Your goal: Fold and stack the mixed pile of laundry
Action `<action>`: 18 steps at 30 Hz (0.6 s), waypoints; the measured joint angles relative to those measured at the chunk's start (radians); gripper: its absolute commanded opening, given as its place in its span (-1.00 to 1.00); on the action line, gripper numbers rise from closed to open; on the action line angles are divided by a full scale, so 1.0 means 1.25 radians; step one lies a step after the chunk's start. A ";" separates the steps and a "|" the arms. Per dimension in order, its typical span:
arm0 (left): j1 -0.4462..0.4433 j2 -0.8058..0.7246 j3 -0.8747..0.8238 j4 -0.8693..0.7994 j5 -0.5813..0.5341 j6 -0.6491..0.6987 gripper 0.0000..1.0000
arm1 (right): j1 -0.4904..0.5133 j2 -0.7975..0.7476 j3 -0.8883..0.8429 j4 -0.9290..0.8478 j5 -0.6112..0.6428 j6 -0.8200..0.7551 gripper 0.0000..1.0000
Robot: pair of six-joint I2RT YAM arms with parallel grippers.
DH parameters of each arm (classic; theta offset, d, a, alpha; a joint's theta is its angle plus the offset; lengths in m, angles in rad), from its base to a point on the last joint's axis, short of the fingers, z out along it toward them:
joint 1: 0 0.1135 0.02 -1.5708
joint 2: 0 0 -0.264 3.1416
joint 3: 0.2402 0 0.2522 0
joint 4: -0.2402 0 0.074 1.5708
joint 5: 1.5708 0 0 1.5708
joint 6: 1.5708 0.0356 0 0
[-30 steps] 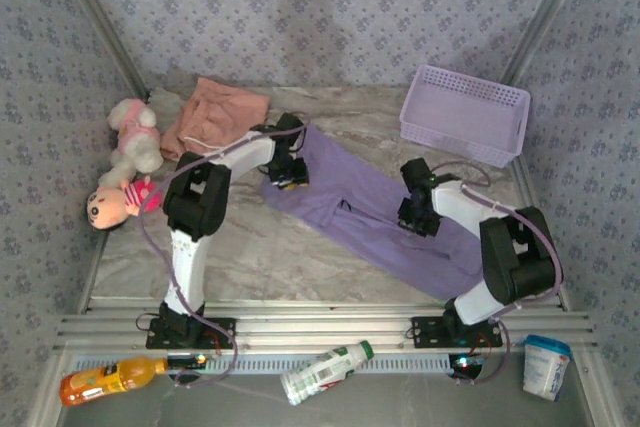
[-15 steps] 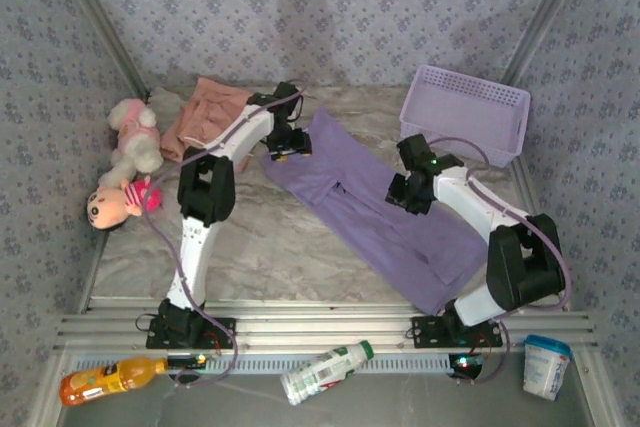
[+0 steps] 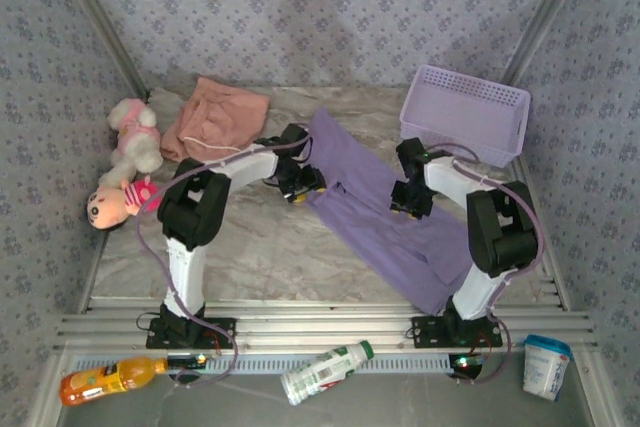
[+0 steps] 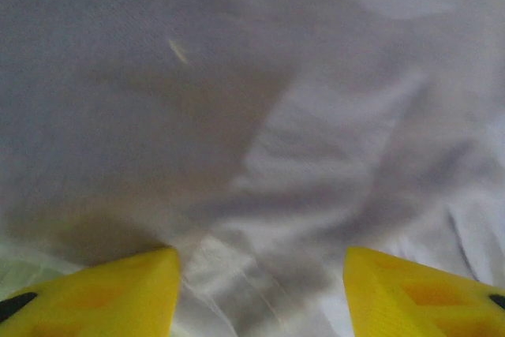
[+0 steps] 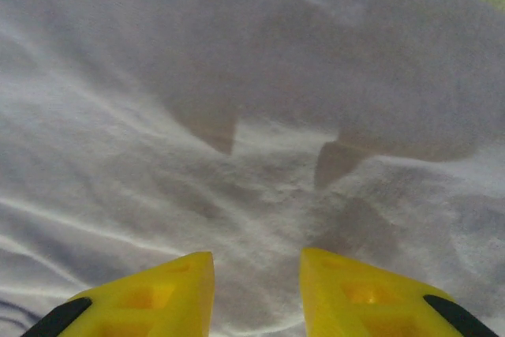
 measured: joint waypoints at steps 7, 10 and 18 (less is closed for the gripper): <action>0.021 0.064 0.099 0.035 -0.003 -0.039 0.15 | 0.068 -0.020 -0.063 0.047 0.003 0.060 -0.28; 0.032 0.121 0.193 0.008 -0.014 -0.026 0.16 | 0.118 -0.019 -0.061 0.071 -0.002 0.112 -0.28; 0.097 0.360 0.634 -0.179 -0.015 0.083 0.25 | 0.239 0.043 0.048 0.113 -0.060 0.215 -0.06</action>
